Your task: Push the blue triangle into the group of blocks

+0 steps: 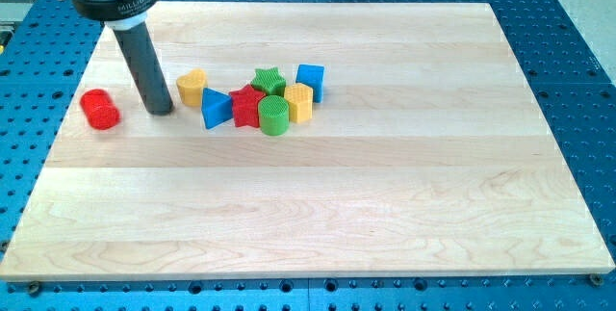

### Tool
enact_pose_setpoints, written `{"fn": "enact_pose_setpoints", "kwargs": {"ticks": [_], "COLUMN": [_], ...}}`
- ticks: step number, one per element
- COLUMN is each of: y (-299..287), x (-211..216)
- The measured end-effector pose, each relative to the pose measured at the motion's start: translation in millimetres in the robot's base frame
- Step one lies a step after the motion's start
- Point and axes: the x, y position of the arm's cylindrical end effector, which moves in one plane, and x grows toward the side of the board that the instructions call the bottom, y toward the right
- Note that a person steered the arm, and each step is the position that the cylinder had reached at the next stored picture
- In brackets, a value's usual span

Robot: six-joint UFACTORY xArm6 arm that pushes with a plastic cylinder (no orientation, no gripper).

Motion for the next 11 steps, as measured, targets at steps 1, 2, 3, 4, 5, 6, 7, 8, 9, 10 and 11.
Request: {"fn": "enact_pose_setpoints", "kwargs": {"ticks": [1, 2, 3, 4, 5, 6, 7, 8, 9, 10, 11], "y": [40, 59, 0, -36, 24, 47, 76, 81, 88, 90, 94], "x": [-10, 9, 78, 112, 129, 81, 45, 48, 44, 45, 45]}}
